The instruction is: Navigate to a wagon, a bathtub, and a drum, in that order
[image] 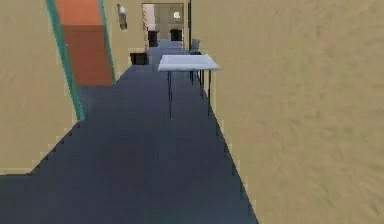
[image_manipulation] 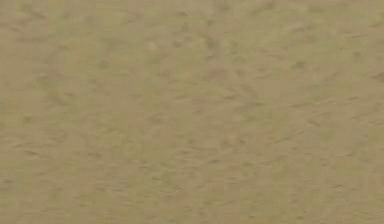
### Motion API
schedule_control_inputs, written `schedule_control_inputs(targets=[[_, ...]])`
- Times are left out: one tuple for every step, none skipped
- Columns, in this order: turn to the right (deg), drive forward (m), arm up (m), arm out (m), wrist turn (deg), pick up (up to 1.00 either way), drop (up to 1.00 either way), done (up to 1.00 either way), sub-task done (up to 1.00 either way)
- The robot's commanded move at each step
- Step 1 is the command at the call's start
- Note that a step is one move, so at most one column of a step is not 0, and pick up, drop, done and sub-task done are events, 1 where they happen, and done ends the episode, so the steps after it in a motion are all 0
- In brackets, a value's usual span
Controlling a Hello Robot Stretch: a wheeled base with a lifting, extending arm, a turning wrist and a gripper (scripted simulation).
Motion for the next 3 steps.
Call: schedule_control_inputs(targets=[[-24.0, 0.0, 0.0, 0.0, 0.0, 0.0, 0.0, 0.0, 0.0], [0.0, 1.0, 0.0, 0.0, 0.0, 0.0, 0.0, 0.0, 0.0], [0.0, 1.0, 0.0, 0.0, 0.0, 0.0, 0.0, 0.0, 0.0]])
